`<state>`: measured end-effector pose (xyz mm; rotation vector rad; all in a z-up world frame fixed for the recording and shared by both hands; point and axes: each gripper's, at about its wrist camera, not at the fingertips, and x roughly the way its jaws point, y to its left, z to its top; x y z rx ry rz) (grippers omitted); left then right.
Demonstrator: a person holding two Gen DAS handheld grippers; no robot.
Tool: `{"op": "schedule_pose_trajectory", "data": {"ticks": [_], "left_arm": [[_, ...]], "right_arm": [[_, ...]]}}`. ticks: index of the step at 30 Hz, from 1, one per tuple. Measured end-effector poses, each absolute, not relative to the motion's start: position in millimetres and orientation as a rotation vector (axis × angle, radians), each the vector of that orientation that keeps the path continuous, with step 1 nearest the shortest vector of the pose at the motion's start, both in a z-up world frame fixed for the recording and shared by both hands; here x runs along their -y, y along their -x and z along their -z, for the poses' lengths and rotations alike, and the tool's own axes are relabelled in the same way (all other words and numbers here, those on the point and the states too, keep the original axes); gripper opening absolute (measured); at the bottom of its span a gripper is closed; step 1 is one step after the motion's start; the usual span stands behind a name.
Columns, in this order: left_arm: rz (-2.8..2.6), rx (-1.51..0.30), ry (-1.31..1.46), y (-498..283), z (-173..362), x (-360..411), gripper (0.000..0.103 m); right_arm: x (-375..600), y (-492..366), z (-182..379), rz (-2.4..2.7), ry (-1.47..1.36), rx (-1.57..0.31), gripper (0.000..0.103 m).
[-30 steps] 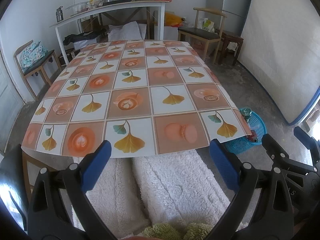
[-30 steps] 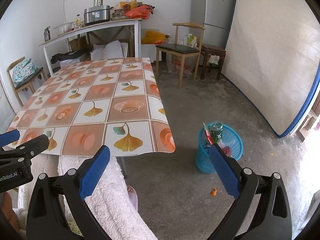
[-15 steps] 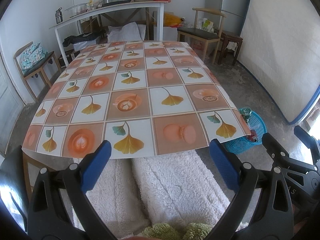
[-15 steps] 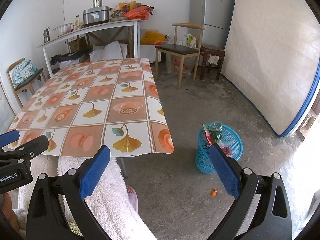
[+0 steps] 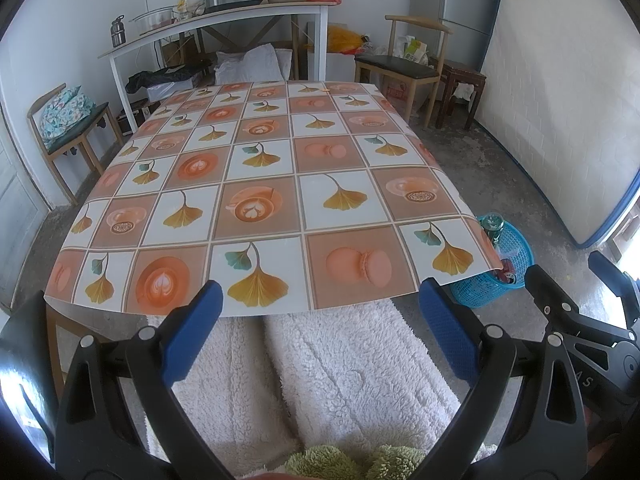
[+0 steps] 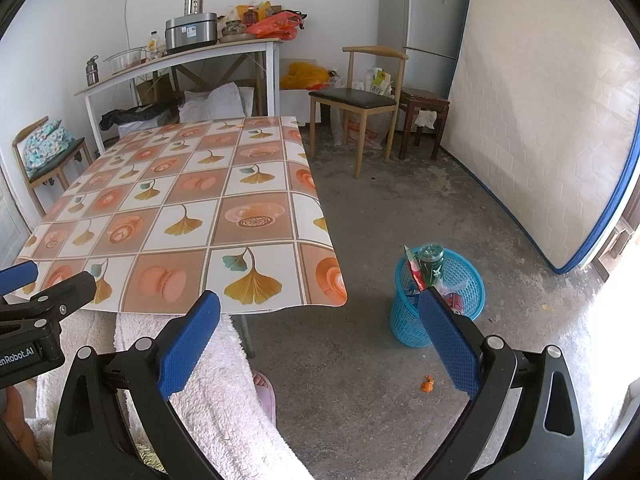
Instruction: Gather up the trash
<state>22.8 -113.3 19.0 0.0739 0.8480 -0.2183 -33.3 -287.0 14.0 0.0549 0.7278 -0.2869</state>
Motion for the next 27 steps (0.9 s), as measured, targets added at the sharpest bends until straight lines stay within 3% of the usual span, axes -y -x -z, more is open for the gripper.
{"op": "schedule_pose_trajectory", "data": {"ticks": [27], "left_arm": [[0.219,-0.850,-0.074,-23.0,-20.0,112.7,0.094]], "right_arm": [[285.0,33.9,-14.1,0.291,-0.056,-0.727,0.096]]}}
